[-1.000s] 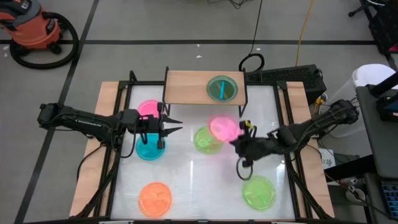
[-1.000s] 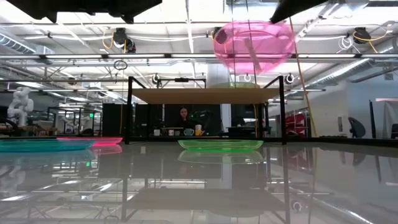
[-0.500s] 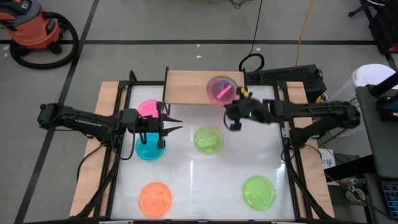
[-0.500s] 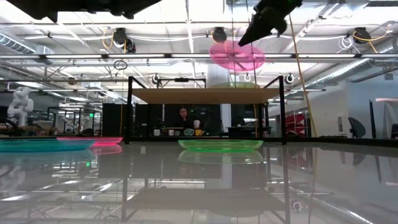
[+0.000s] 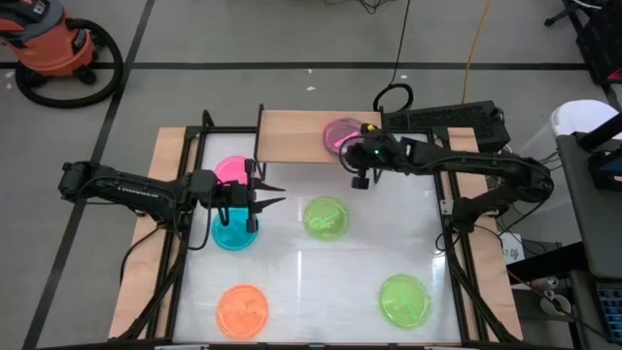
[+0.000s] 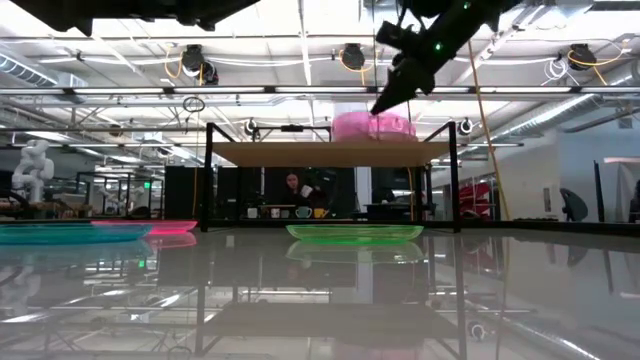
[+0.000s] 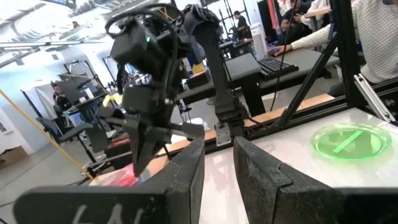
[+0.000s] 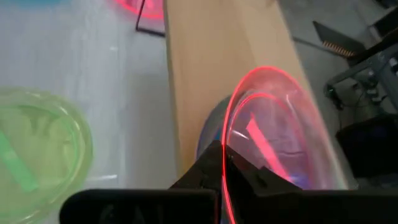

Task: Place and stack plates onto a shelf
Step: Stack the right pink plate on top of the blue plate on the shelf, then stack the orange plate on top of the pink plate on the shelf

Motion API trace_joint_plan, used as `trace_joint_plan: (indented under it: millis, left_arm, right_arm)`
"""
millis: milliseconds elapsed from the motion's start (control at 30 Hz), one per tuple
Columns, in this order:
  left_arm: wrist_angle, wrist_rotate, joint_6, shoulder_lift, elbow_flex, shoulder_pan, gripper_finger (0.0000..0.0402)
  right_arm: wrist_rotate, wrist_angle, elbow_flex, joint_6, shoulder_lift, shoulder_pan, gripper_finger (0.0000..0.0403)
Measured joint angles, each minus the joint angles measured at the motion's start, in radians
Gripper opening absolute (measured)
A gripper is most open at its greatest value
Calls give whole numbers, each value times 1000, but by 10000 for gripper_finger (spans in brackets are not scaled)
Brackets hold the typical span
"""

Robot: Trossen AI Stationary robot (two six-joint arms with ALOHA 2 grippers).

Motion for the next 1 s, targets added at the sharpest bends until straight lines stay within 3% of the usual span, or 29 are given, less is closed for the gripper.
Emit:
trace_joint_plan:
  millis: [200, 633, 700, 833, 900, 1000]
  left_arm:
    - [0, 0, 25, 0, 0, 0, 93]
    - [-22, -6, -118, 0, 0, 0, 93]
    - [-36, -100, -165, 0, 0, -6, 92]
    - [-203, -408, -198, -1, 23, -18, 93]
    - [-333, -477, -212, -1, 47, -21, 93]
    - [-578, -496, -329, 0, 85, -21, 93]
  right_arm:
    - [1, 13, -27, 9, 32, -18, 10]
    - [2, 55, -32, 64, -16, -6, 123]
    - [3, 49, -32, 72, -46, 7, 128]
    - [3, 39, -32, 114, -119, 46, 129]
    - [3, 22, -32, 128, -156, 73, 129]
    - [2, -20, -32, 134, -208, 125, 129]
